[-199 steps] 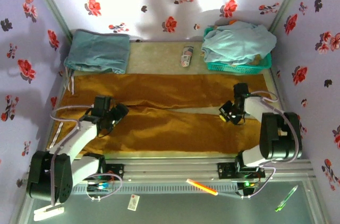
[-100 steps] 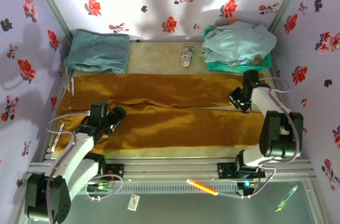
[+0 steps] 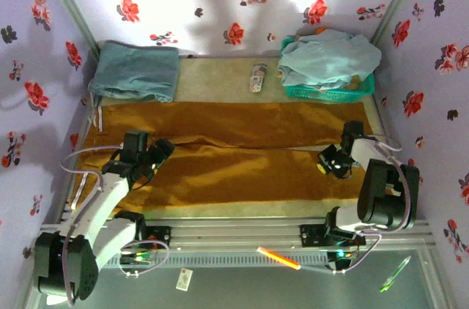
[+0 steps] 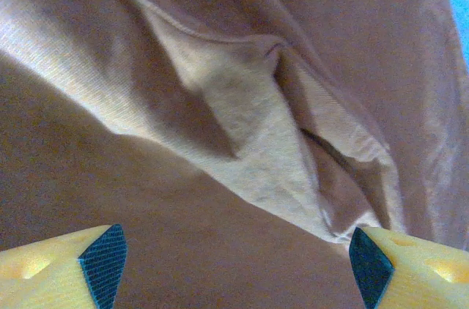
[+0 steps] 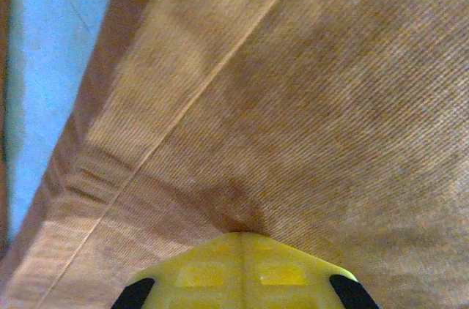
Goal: Fold and stack the trousers
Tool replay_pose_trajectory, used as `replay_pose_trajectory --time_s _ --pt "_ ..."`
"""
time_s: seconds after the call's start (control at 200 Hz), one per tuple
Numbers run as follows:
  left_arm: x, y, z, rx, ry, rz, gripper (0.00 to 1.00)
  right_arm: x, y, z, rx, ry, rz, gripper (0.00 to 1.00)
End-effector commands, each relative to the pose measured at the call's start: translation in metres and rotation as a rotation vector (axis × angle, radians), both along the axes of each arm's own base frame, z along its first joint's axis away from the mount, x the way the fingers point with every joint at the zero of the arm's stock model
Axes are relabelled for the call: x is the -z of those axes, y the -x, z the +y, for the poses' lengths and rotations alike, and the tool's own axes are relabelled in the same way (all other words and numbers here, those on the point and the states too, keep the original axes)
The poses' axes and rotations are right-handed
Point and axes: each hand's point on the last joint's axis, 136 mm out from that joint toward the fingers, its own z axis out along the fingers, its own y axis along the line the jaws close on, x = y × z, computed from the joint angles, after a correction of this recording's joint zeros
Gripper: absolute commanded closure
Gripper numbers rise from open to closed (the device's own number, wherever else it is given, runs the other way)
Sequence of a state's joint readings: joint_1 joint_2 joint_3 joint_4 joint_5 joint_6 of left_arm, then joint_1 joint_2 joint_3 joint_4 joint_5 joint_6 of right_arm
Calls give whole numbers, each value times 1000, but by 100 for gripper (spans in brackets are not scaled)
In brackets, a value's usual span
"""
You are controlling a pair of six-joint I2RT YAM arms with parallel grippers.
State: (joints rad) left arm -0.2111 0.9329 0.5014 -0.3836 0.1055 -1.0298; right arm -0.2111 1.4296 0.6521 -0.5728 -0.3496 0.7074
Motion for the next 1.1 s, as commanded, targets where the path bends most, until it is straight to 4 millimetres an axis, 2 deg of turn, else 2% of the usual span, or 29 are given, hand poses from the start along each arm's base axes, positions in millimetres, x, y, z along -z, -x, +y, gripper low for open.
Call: replay_pose_trajectory --time_s 0.0,0.255,0.38,0.46,0.525,0.565,0.6,0.64,0.655,0.675,0.805,0.9,0.96,1.1 --pt "-9 0 6 24 -46 -4 17 25 3 -7 61 -11 5 100" --pt "-44 -6 37 -12 -120 4 16 18 -12 -38 120 37 -20 100" --pt "-48 -1 54 -94 -132 17 16 9 -19 -46 132 81 -61 100" --pt "-42 13 75 -190 -153 75 16 -4 -26 -37 94 58 -100 100" --pt "-34 33 95 -288 -171 161 16 -19 -30 -26 51 58 -134 92" --pt "-28 45 105 -340 -178 208 13 -28 -33 -18 23 63 -161 84" --pt "-25 57 116 -393 -191 243 11 -36 -35 -10 -6 62 -186 80" --pt "-22 73 128 -456 -205 295 8 -45 -37 -1 -32 59 -203 76" --pt "-21 78 131 -475 -209 306 2 -48 -38 2 -44 58 -211 75" --pt "-20 83 137 -501 -216 318 0 -51 -40 7 -58 53 -222 73" --pt "-14 119 168 -690 -229 412 0 -68 -47 40 -150 -5 -261 69" --pt "-3 130 172 -812 -142 449 1 -75 -46 64 -215 -42 -272 69" --pt "5 131 173 -886 -94 452 5 -78 -44 73 -250 -47 -274 69" --pt "13 138 186 -1017 -111 463 8 -79 -41 77 -275 -59 -274 67"
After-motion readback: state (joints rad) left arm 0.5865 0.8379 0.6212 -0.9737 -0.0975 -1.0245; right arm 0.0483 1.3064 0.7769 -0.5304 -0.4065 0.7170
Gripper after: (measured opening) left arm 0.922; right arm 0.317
